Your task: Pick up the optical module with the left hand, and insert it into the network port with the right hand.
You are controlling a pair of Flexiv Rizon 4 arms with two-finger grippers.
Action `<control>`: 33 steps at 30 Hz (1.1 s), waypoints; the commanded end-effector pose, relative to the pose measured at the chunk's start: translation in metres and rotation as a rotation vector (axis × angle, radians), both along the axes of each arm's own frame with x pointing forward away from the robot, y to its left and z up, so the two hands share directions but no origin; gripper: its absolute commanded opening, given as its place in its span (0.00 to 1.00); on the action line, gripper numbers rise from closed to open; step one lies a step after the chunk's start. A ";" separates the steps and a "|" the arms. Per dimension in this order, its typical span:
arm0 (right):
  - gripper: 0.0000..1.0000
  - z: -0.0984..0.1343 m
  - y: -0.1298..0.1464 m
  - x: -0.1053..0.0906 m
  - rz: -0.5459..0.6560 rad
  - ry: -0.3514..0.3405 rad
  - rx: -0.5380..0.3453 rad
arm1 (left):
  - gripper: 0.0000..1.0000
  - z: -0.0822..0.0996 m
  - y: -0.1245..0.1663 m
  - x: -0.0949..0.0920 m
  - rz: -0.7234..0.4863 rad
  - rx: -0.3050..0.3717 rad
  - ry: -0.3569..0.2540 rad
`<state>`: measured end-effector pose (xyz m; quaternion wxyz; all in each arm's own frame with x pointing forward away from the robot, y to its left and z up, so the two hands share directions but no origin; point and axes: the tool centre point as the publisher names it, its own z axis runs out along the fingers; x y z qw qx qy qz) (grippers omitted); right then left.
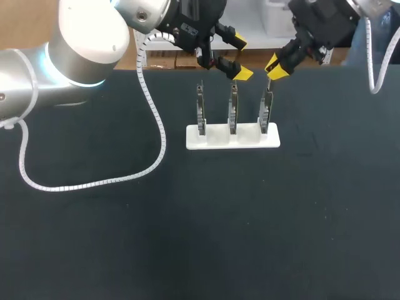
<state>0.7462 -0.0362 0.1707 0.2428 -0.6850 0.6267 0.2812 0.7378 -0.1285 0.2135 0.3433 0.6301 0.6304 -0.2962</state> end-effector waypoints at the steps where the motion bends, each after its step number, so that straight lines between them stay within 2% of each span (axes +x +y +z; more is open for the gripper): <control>1: 0.00 -0.002 -0.001 0.003 0.002 0.008 -0.001 | 1.00 0.001 -0.001 0.001 0.000 0.008 0.004; 13: 0.00 0.004 0.000 0.005 0.014 -0.006 -0.002 | 1.00 0.001 -0.001 0.001 0.000 0.008 0.004; 22: 0.00 -0.004 0.000 0.009 0.016 0.011 -0.002 | 1.00 0.001 -0.001 0.001 0.000 0.008 0.004; 33: 0.00 -0.004 0.001 0.011 0.024 0.016 -0.005 | 1.00 0.001 -0.001 0.001 0.000 0.008 0.004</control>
